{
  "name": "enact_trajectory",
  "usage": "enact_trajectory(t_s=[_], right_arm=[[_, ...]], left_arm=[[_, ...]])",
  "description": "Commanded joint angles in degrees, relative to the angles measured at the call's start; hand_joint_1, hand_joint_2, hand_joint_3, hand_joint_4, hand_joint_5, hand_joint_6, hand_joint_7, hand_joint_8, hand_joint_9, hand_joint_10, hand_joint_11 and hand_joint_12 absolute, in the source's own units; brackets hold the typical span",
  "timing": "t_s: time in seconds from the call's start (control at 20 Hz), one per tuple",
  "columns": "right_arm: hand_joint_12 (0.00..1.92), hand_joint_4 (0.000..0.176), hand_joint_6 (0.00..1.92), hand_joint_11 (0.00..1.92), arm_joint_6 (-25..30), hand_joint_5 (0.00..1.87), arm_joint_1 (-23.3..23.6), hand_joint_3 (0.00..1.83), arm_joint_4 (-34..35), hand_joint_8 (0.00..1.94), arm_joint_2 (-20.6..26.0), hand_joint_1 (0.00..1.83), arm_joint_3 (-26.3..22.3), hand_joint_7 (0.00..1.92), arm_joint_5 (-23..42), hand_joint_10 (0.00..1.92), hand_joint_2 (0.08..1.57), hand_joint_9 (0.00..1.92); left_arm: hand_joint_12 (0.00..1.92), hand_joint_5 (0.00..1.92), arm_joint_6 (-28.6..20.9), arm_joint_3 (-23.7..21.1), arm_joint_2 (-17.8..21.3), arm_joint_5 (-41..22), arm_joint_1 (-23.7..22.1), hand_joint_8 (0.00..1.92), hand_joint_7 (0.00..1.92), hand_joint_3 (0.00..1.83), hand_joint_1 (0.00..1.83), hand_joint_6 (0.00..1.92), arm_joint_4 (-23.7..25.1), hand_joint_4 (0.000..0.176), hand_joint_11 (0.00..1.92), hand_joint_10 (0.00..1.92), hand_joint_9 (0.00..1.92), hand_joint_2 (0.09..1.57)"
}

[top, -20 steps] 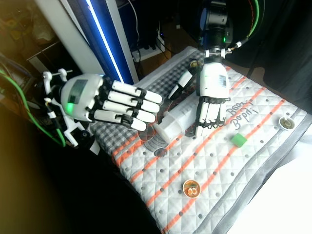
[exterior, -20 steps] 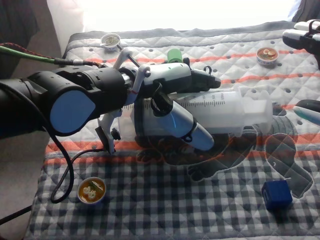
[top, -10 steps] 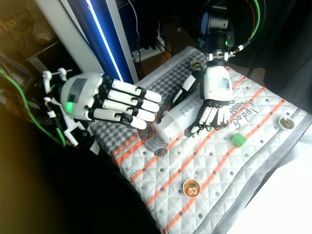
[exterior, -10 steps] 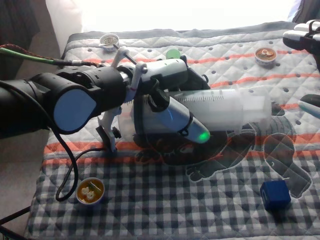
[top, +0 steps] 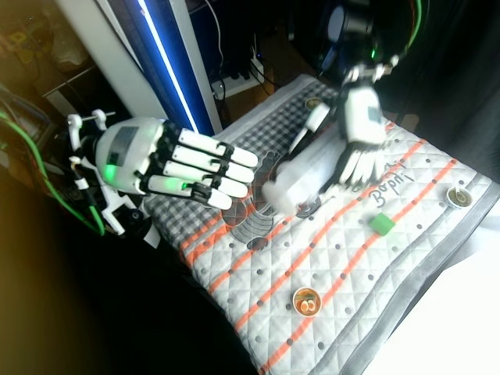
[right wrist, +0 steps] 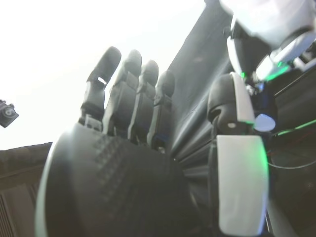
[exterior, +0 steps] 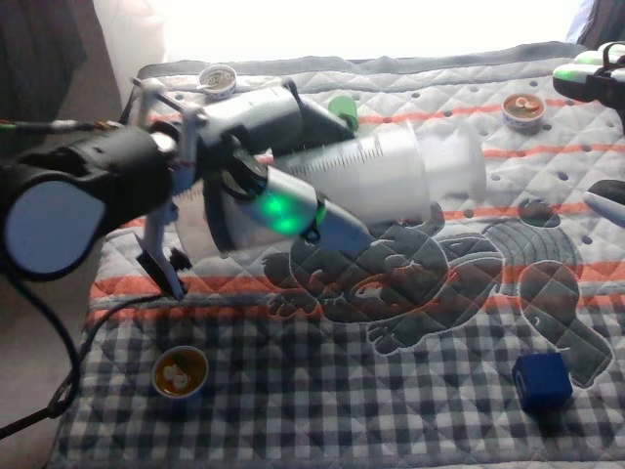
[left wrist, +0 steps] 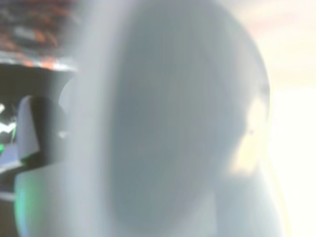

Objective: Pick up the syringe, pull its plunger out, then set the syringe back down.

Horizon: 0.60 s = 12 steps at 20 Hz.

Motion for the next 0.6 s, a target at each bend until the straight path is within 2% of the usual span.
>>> enact_trajectory(t_s=[0.0,0.05,0.1,0.15,0.25,0.3,0.35,0.45,0.55], right_arm=[[0.99,0.0,0.0,0.0,0.4,0.49,0.8,0.0,-0.4,0.0,-0.2,1.03,-0.1,0.45,7.3,0.0,1.11,0.42],[0.88,0.0,0.0,0.0,0.6,0.45,0.9,0.0,-0.5,0.0,-0.3,0.99,-0.1,0.4,7.3,0.0,1.09,0.37],[0.79,0.0,0.0,0.0,1.1,0.35,1.1,0.0,-0.5,0.0,-0.5,0.87,0.0,0.32,7.4,0.0,1.03,0.32],[0.78,0.0,0.0,0.0,2.6,0.32,1.5,0.0,-0.7,0.0,-0.9,0.8,0.3,0.3,7.4,0.0,0.96,0.29],[0.77,0.0,0.0,0.0,8.3,0.19,2.3,0.0,-2.2,0.0,-2.9,0.7,2.5,0.17,7.4,0.0,0.89,0.2],[0.79,0.0,0.0,0.0,10.0,0.14,2.8,0.0,-2.6,0.0,-3.7,0.62,3.3,0.13,7.4,0.0,0.89,0.18],[0.73,0.0,0.0,0.0,10.4,0.12,3.2,0.0,-2.8,0.0,-4.0,0.63,3.5,0.09,7.3,0.0,0.9,0.13],[0.71,0.0,0.0,0.0,10.4,0.11,3.9,0.0,-3.4,0.0,-4.2,0.65,3.4,0.08,7.0,0.0,0.88,0.1],[0.77,0.0,0.01,0.0,10.6,0.16,4.6,0.0,-4.4,0.01,-4.7,0.73,3.4,0.12,6.4,0.01,0.87,0.14]], left_arm=[[1.8,0.91,-0.7,-1.1,0.7,10.0,-0.9,1.42,0.62,0.0,1.2,1.18,0.7,0.0,0.0,1.21,0.4,1.22],[1.85,0.92,-0.7,-2.0,1.4,10.9,-0.7,1.43,0.62,0.0,1.2,1.18,1.1,0.0,0.0,1.27,0.4,1.22],[1.91,0.91,-0.7,-3.5,2.4,12.0,-0.5,1.46,0.61,0.0,1.2,1.18,2.0,0.0,0.1,1.41,0.38,1.23],[1.92,0.91,-0.7,-4.5,3.1,12.8,-0.3,1.47,0.6,0.0,1.19,1.18,2.6,0.0,0.07,1.43,0.36,1.23],[1.77,0.9,-0.7,-6.3,4.3,14.2,0.1,1.4,0.62,0.0,1.19,1.23,3.8,0.0,0.0,1.16,0.38,1.23],[1.82,0.92,-0.7,-7.1,4.9,14.7,0.2,1.4,0.63,0.0,1.2,1.18,4.2,0.0,0.0,1.13,0.38,1.22],[1.9,0.92,-0.7,-7.9,5.4,15.2,0.2,1.42,0.63,0.0,1.2,1.17,4.8,0.0,0.01,1.19,0.38,1.22],[1.92,0.92,-0.7,-9.4,6.4,16.3,0.2,1.44,0.61,0.0,1.2,1.18,6.2,0.0,0.09,1.34,0.35,1.23],[1.92,0.93,-0.7,-10.6,7.0,17.1,0.3,1.43,0.61,0.0,1.2,1.16,7.4,0.0,0.12,1.35,0.35,1.22]])
